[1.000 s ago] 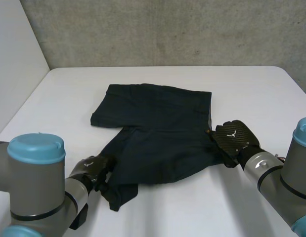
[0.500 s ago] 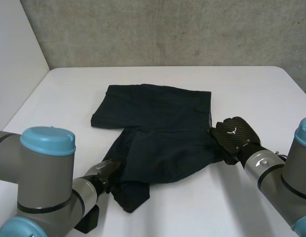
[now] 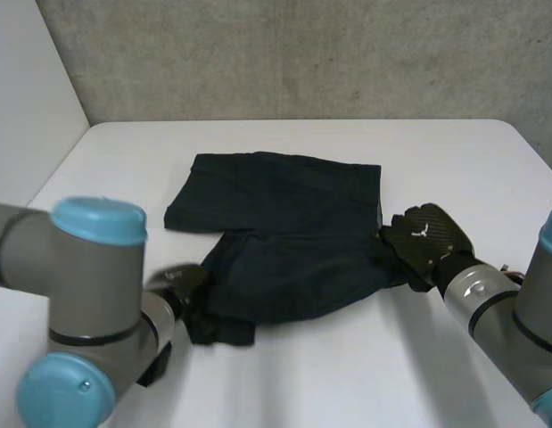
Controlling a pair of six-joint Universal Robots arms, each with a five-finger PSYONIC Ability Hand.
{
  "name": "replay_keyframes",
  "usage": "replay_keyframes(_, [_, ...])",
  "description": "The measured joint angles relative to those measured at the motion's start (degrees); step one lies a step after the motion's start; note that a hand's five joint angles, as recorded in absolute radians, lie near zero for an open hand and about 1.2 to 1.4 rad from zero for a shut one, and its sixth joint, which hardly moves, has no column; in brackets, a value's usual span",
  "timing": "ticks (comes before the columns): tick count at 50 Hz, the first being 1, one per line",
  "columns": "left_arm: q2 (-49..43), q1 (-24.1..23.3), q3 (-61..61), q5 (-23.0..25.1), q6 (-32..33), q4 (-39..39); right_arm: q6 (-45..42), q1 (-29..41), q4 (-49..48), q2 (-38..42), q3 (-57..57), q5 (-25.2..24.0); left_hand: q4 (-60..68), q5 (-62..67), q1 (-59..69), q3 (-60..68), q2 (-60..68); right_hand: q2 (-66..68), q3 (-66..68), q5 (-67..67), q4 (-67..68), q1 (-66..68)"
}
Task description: Fold the shorts.
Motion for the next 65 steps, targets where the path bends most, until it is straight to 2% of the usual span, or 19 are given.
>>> replay_keyframes(2, [0.44, 0.00, 0.07, -0.23, 0.90, -0.16, -0.17, -0.01, 0.26, -0.20, -0.13, 0.00, 0.00, 0.00, 0.00, 0.00, 0.00, 0.00, 0.00, 0.00, 0.00, 0.00])
replay_keyframes(3, [5.34, -0.04, 0.16, -1.90, 11.20, -1.52, -1.93, -0.06, 3.28, -1.88, -1.12, 0.00, 0.01, 0.00, 0.00, 0.02, 0.00, 0.00, 0.00, 0.00, 0.00, 0.00])
replay_keyframes(5, [8.96, -0.10, -0.51, -2.57, 19.12, -2.14, -3.59, -0.04, 6.75, -3.25, -1.97, -0.02, 0.01, 0.00, 0.00, 0.03, 0.06, 0.00, 0.00, 0.00, 0.00, 0.00])
replay_keyframes(6, [9.50, -0.12, -0.72, -2.66, 20.30, -2.18, -3.83, -0.04, 7.34, -3.44, -2.11, -0.02, 0.01, 0.00, 0.00, 0.03, 0.06, 0.00, 0.00, 0.00, 0.00, 0.00])
replay_keyframes(7, [12.71, -0.20, -2.33, -3.13, 27.52, -1.91, -5.22, -0.02, 11.03, -4.47, -2.85, -0.04, 0.03, 0.00, 0.00, 0.06, 0.07, 0.00, 0.00, 0.00, 0.00, 0.00])
replay_keyframes(13, [22.33, -2.33, -10.25, -5.69, 50.29, 1.99, -9.84, 0.07, 25.63, -8.10, -4.79, -0.24, 0.06, 0.00, 0.00, 0.07, 0.09, 0.00, 0.00, 0.00, 0.01, 0.00])
replay_keyframes(17, [25.03, -5.65, -14.68, -7.79, 60.79, 5.37, -13.43, 0.12, 33.69, -9.55, -4.81, -0.22, 0.06, 0.00, 0.00, 0.07, 0.09, 0.00, 0.00, 0.08, 0.01, 0.00])
replay_keyframes(22, [24.46, -8.44, -16.83, -9.28, 69.50, 9.84, -17.29, 0.07, 39.05, -9.73, -5.12, -0.14, 0.06, 0.00, 0.00, 0.07, 0.13, 0.00, 0.00, 2.11, 0.01, 2.81])
replay_keyframes(31, [15.21, -8.60, -9.72, -9.10, 74.07, 22.31, -13.00, 0.35, 31.54, -5.06, -12.67, 2.49, 0.08, 0.00, 0.00, 0.07, 0.15, 0.00, 0.00, 2.19, 0.01, 2.82])
replay_keyframes(33, [10.29, -7.88, -4.95, -8.87, 74.07, 27.18, -9.90, 0.63, 27.54, -2.09, -16.74, 4.31, 0.08, 0.00, 0.00, 0.07, 0.16, 0.00, 0.00, 2.19, 0.02, 2.82])
replay_keyframes(38, [0.66, -5.56, 4.60, -7.67, 73.67, 31.38, -7.28, 1.20, 24.30, 3.96, -23.79, 6.78, 0.09, 0.00, 0.00, 0.07, 0.23, -0.22, -0.25, 1.97, -0.24, 2.40])
replay_keyframes(40, [-5.93, -4.15, 11.02, -6.82, 73.51, 31.82, -5.15, 1.91, 23.32, 7.29, -27.34, 8.01, 0.09, 0.00, 0.00, 0.07, 0.26, -13.72, -13.67, -9.22, -13.50, -8.47])
replay_keyframes(41, [-7.58, -3.86, 12.65, -6.64, 73.48, 31.63, -4.59, 2.08, 23.15, 7.78, -27.82, 8.18, 0.09, 0.00, 0.00, 0.07, 0.26, -13.72, -13.67, -9.22, -13.50, -8.47])
replay_keyframes(43, [-11.39, -3.38, 16.51, -6.25, 73.35, 30.39, 0.34, 2.85, 22.34, 9.45, -28.92, 8.82, 0.09, 0.00, 0.00, 0.07, 0.26, -32.54, -32.50, -28.46, -33.22, -24.69])
replay_keyframes(44, [-12.07, -3.35, 17.23, -6.18, 73.30, 29.97, 2.17, 3.00, 22.12, 9.59, -28.78, 8.87, 0.09, 0.00, 0.00, 0.07, 0.26, -32.54, -32.50, -28.46, -33.22, -24.69])
replay_keyframes(46, [-13.72, -3.45, 19.08, -6.03, 73.11, 28.39, 9.51, 3.31, 21.50, 8.84, -27.09, 8.66, 0.09, 0.00, 0.00, 0.07, 0.26, -48.92, -49.21, -45.75, -50.00, -38.43])
replay_keyframes(51, [-14.28, -4.30, 20.31, -6.04, 72.74, 25.90, 26.11, 3.55, 21.01, 3.15, -18.90, 5.98, 0.08, 0.00, 0.00, 0.07, 0.26, -51.89, -53.32, -49.12, -52.70, -40.54])
replay_keyframes(55, [-13.81, -4.59, 20.38, -6.11, 72.55, 25.28, 33.59, 3.67, 20.98, -1.80, -11.25, 2.42, 0.09, 0.00, 0.00, 0.07, 0.26, -51.89, -53.54, -49.55, -52.71, -40.54])
replay_keyframes(65, [-13.57, -4.14, 20.68, -6.31, 72.38, 25.20, 36.05, 4.23, 19.69, -8.27, 1.83, -2.25, 0.09, 0.00, 0.00, 0.07, 0.26, -51.74, -53.20, -49.32, -52.56, -40.51])
